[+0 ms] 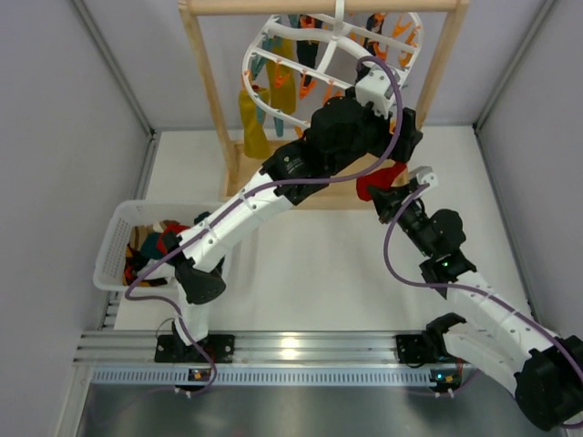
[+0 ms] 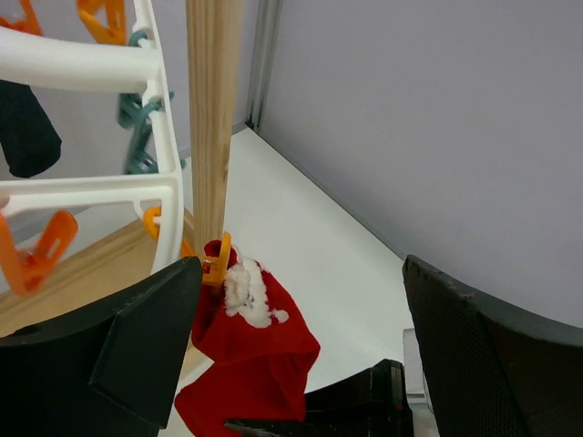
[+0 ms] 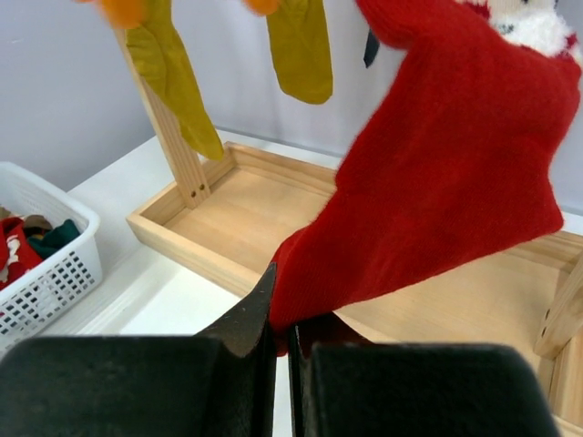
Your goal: Remove the socks clipped to the hanger
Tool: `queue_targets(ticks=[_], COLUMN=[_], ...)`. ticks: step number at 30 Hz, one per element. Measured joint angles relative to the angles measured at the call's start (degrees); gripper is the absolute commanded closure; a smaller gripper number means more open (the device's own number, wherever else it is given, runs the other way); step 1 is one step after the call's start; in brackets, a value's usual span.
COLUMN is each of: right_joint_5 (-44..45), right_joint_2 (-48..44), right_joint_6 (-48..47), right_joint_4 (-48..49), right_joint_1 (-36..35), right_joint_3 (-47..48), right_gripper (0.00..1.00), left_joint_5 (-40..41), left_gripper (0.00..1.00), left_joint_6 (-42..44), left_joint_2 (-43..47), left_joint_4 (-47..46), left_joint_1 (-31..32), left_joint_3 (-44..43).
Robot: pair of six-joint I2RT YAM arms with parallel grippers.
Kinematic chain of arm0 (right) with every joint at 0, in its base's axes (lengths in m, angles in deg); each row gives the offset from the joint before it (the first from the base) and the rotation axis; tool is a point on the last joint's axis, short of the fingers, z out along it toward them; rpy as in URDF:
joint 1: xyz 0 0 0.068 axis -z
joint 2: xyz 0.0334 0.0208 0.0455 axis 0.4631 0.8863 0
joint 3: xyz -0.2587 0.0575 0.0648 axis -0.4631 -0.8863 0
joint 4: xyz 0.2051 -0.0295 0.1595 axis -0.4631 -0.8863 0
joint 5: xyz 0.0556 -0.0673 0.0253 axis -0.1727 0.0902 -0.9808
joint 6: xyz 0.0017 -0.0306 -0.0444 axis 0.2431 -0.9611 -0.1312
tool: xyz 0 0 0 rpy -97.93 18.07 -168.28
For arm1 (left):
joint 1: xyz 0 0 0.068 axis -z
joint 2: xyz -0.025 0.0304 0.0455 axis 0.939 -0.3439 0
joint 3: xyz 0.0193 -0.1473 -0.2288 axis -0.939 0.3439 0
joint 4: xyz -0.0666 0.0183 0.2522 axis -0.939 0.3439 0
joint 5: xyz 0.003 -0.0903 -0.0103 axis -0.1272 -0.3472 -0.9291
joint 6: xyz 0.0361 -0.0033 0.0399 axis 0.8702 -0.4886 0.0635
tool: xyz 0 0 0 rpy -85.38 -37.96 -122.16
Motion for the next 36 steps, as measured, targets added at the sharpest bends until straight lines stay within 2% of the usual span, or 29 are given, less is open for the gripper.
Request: queue_targets(ticks=[4,8,14,20,27,36], right_joint_5=[-0.57,-1.09,-2.38,-7.48,-13.94,-17.7], right_joint_2=[0.0,0.0,-1.18,-3.21,-7.23,-8.68], right_joint_6=[0.02,0.44,2.1,4.35,5.6,5.62], right_joint_4=[-1.7,-2.62,-3.65,-9.66,-15.19,-18.12], right_joint_1=[0.0,0.0,0.0,0.17,0.83,0.9], right_joint_3=[1.38,1.73,1.81,5.97,8.07,8.0], right_gripper=[1.0,1.0,1.0,1.0,1.0,1.0], left_joint_5=[0.37,3.32,12.39,16.85,15.93,15.37], left_gripper=[0.03,0.01,0.01,0.01,0.02,0.01], left_joint_6=[0.44,2.89,5.75,5.42,3.19,0.9], left_joint_2=[0.17,0.17,0.96,2.45,2.45,4.98], left_joint_4=[0.24,0.57,0.48,0.46,0.33,0.48], left_joint_1=[1.31,5.2,10.08,9.75,7.45,4.0], left_joint_3=[1.27,0.92,0.68,2.51,3.23,10.75])
